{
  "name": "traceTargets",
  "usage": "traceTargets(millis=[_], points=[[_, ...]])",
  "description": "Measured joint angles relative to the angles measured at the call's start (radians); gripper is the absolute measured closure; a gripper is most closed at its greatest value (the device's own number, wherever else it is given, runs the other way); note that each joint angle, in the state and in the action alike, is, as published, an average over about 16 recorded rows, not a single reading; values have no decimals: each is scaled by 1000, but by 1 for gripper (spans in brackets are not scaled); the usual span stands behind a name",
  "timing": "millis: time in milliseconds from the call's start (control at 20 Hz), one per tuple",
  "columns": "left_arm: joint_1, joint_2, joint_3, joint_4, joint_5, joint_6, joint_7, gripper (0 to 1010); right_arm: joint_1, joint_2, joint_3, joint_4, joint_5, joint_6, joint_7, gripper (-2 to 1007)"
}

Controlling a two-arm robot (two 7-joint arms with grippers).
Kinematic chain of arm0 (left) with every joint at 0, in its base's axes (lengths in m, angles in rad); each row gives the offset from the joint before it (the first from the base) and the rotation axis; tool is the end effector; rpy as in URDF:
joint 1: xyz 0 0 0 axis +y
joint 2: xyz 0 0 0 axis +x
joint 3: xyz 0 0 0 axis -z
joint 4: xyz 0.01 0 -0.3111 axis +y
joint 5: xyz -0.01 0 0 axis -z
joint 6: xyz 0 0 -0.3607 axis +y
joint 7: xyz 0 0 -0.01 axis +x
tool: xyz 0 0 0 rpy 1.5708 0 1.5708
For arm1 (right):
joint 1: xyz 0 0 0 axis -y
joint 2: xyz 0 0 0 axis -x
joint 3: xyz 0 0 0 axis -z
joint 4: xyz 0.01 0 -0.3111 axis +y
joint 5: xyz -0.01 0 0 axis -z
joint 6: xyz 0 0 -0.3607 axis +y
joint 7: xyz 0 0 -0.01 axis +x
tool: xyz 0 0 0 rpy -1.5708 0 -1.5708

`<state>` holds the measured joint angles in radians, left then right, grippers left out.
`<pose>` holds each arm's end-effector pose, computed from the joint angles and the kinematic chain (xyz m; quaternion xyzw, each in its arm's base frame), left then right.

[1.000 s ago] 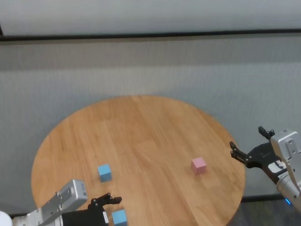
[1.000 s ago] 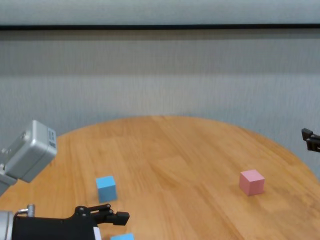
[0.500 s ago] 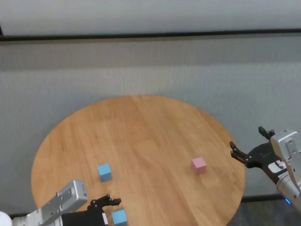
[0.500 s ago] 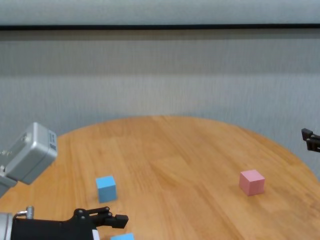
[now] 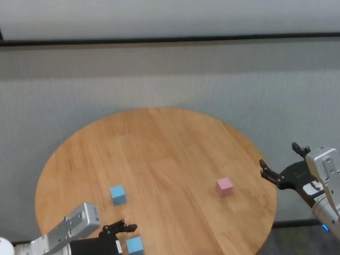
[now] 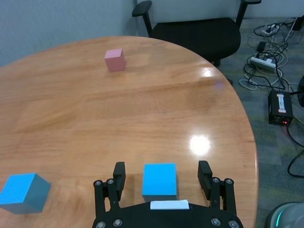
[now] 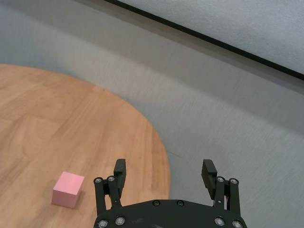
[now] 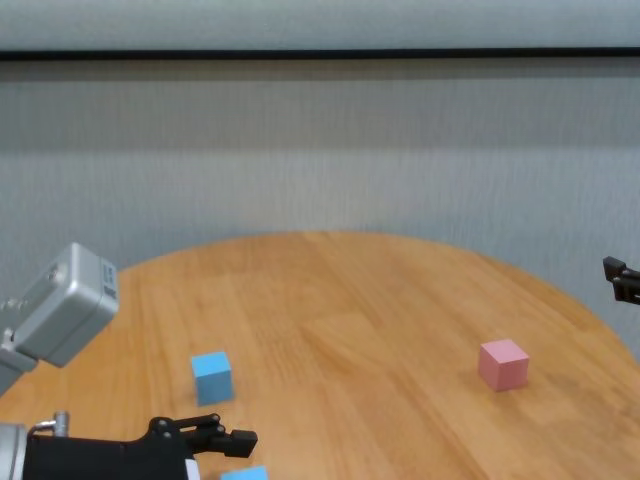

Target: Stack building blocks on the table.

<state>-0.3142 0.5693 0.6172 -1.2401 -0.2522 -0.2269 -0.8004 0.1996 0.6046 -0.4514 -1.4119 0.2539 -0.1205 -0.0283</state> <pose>0.4265 0.0625 -0.3671 0.1946 -0.0704 0.1713 0.9632 0.4106 -0.0809 -0.3292 -0.1415 -0.1324 -0.5800 0.7913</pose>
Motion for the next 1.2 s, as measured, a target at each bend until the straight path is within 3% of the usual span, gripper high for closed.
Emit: traceTargets(millis=[750, 1200], points=[[-5, -2, 6, 5, 1, 17, -2, 18, 0, 0, 0, 0, 0, 0, 0, 0], [-6, -2, 6, 6, -2, 28, 3, 139, 0, 0, 0, 0, 0, 0, 0, 1]])
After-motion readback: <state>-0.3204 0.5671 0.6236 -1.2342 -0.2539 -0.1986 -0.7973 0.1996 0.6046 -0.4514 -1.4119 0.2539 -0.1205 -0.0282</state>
